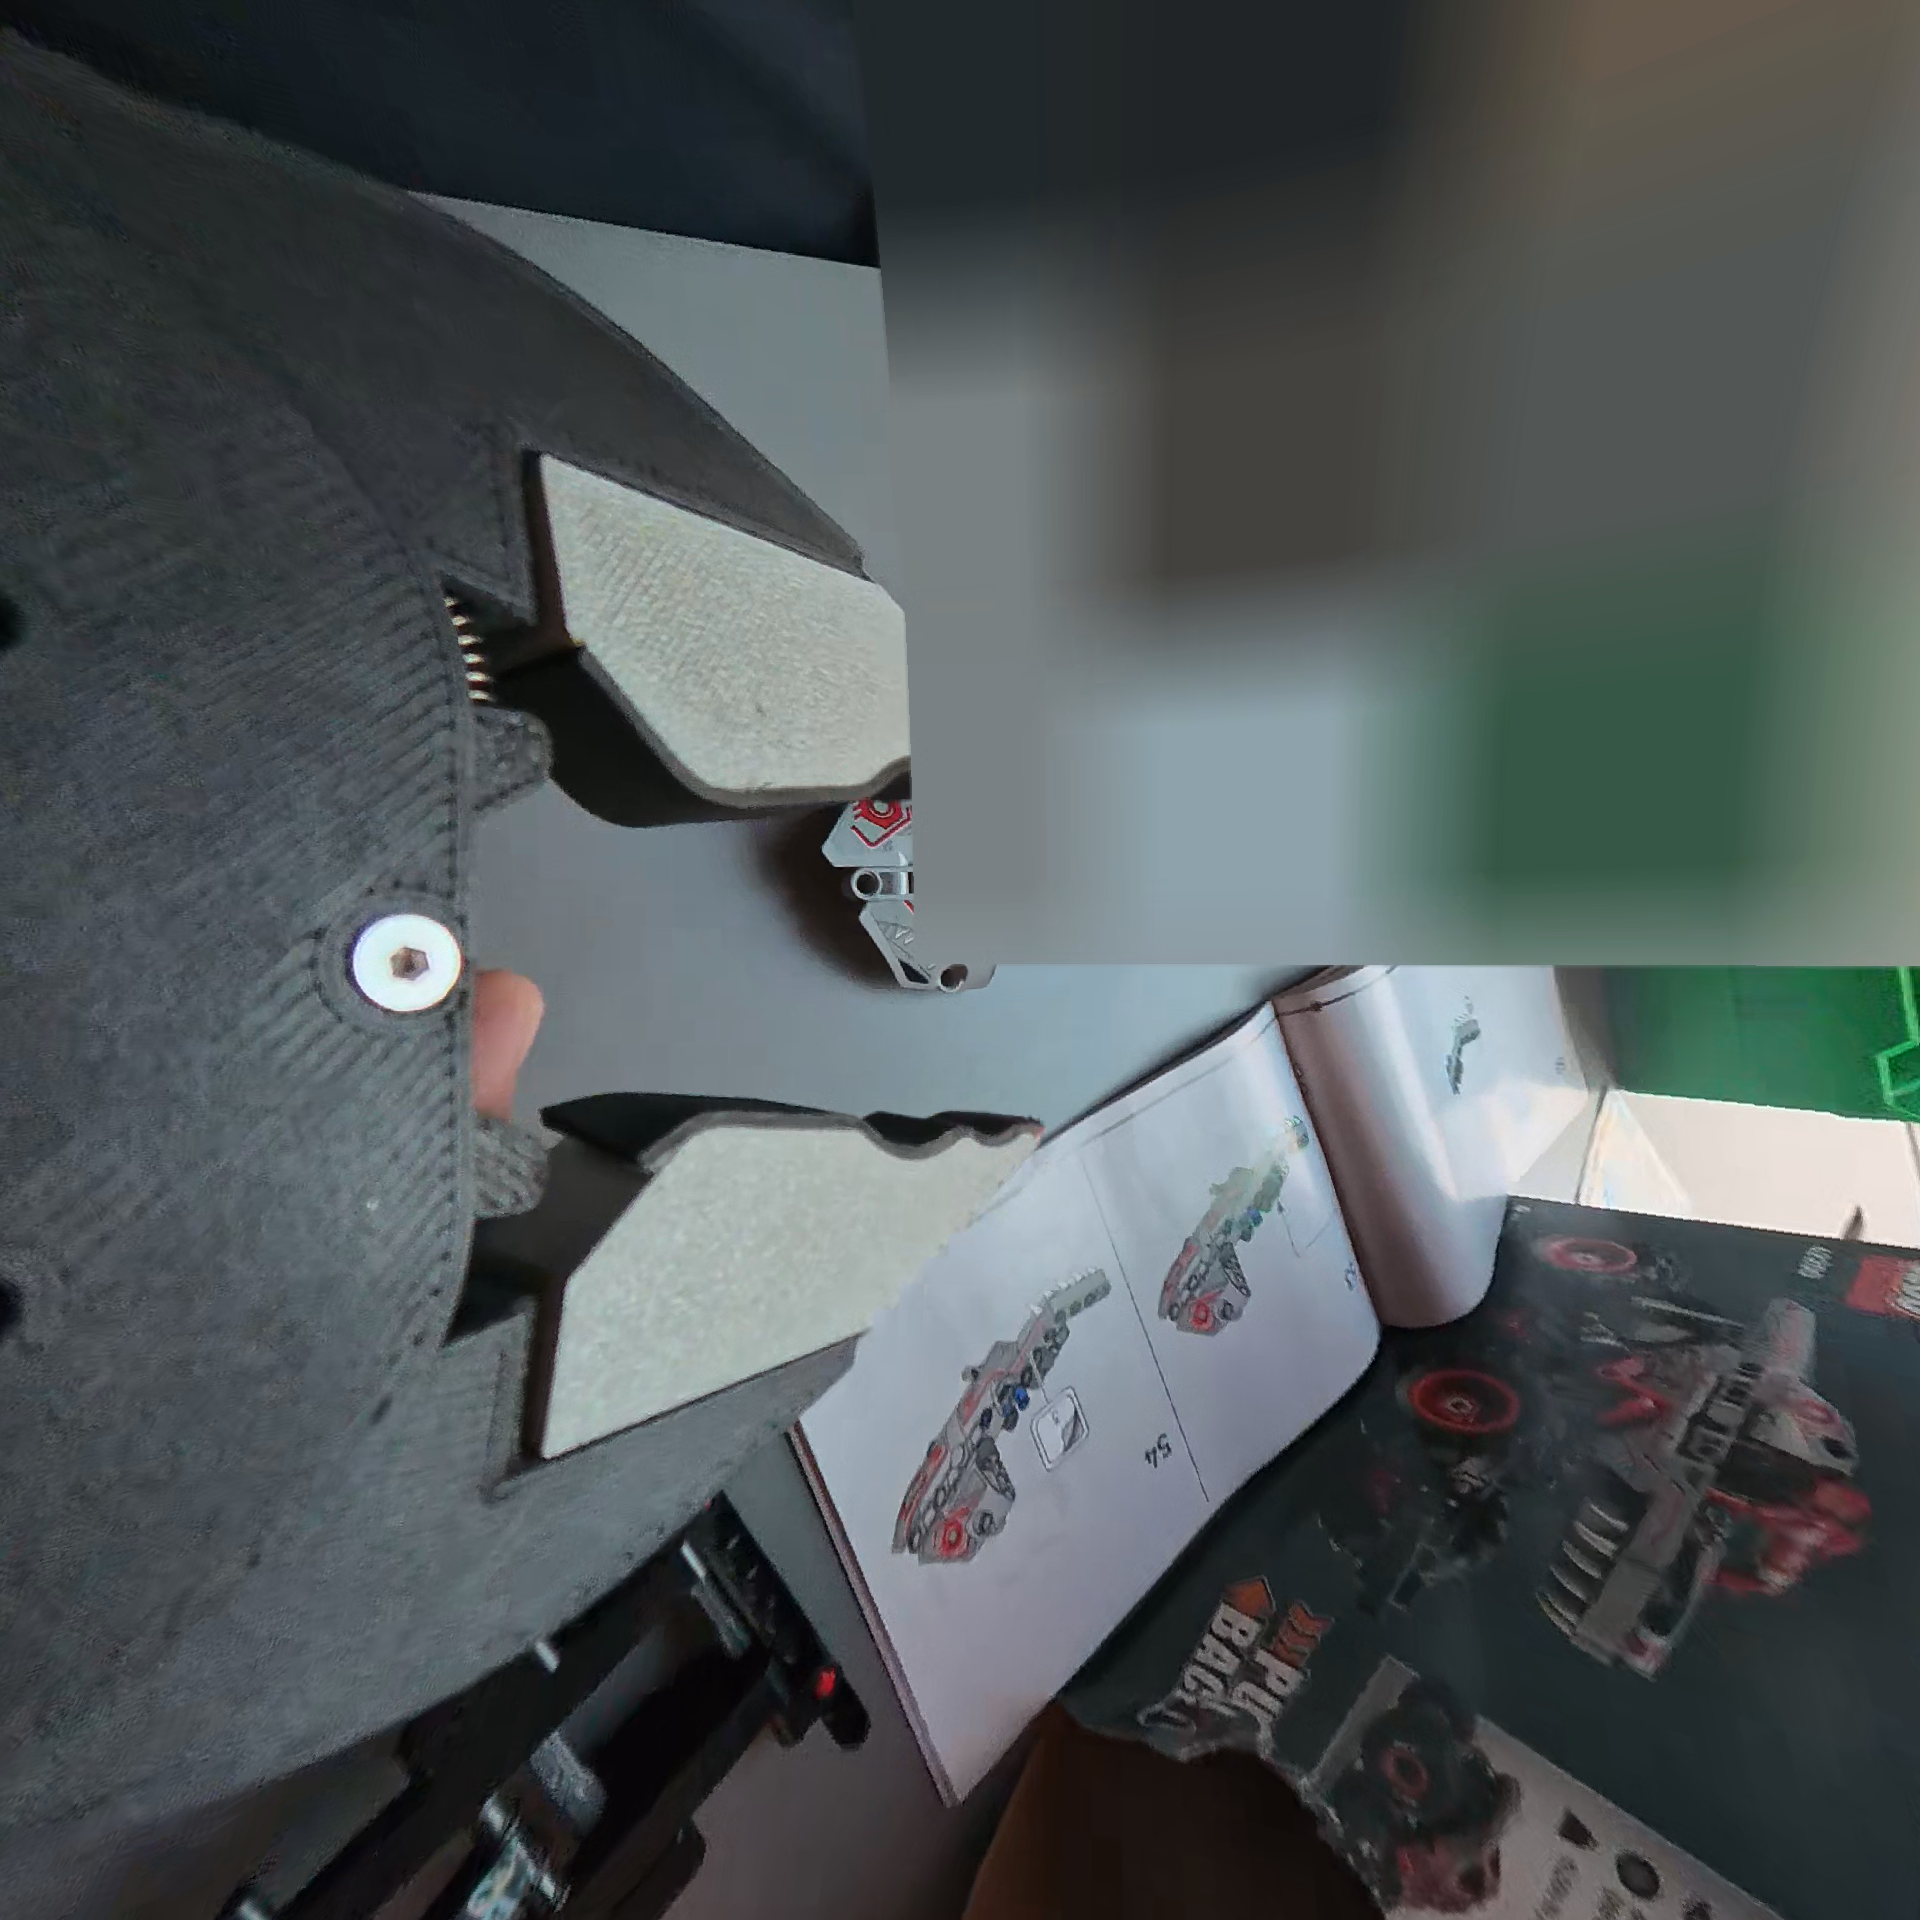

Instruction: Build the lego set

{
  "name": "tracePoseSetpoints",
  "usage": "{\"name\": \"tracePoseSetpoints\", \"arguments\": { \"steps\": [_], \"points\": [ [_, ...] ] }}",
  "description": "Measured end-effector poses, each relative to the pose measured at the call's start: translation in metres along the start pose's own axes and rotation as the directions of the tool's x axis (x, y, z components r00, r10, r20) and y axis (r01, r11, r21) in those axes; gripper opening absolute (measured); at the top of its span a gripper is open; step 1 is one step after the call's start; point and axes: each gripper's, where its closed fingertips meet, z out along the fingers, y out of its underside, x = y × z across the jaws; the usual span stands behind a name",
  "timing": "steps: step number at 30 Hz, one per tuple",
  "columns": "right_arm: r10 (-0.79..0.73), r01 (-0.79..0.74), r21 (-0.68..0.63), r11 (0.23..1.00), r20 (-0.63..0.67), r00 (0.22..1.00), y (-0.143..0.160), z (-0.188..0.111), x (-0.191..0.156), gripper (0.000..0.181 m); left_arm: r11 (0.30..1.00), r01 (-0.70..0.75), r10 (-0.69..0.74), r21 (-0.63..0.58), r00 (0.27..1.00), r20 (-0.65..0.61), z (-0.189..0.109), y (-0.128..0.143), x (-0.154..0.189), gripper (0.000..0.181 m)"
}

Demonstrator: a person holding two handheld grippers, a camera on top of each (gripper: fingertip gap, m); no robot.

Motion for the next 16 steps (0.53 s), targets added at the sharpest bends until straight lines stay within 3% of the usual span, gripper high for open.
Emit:
{"name": "tracePoseSetpoints", "arguments": {
  "steps": [1, 8, 10, 13, 16],
  "points": [
    [0.005, -0.004, -0.019, 1.0, 0.012, 1.0, 0.004, 0.003, -0.002, 0.057, 1.0, 0.003, -0.003, 0.002, 1.0, -0.002, 0.0, 0.0, 0.0, 0.018],
    [-0.005, -0.004, -0.082, 0.997, -0.112, 0.994, 0.014, 0.002, 0.03, 0.056, 0.999, 0.04, -0.04, 0.025, 0.999, 0.018, 0.007, -0.007, -0.009, 0.018],
    [0.028, -0.041, -0.107, 0.993, -0.116, 0.993, 0.013, 0.0, 0.041, 0.058, 0.996, 0.079, -0.077, 0.037, 0.995, -0.068, 0.018, -0.021, -0.001, 0.018],
    [0.095, -0.1, -0.178, 0.979, -0.033, 0.995, 0.013, 0.001, 0.04, 0.057, 0.994, 0.04, -0.053, -0.101, 0.991, -0.125, 0.051, -0.034, -0.007, 0.028],
    [0.045, -0.062, -0.324, 0.944, -0.061, 0.997, 0.026, -0.001, 0.056, 0.052, 0.971, -0.072, 0.022, -0.229, 0.977, -0.214, 0.089, -0.037, -0.009, 0.031]
  ]
}}
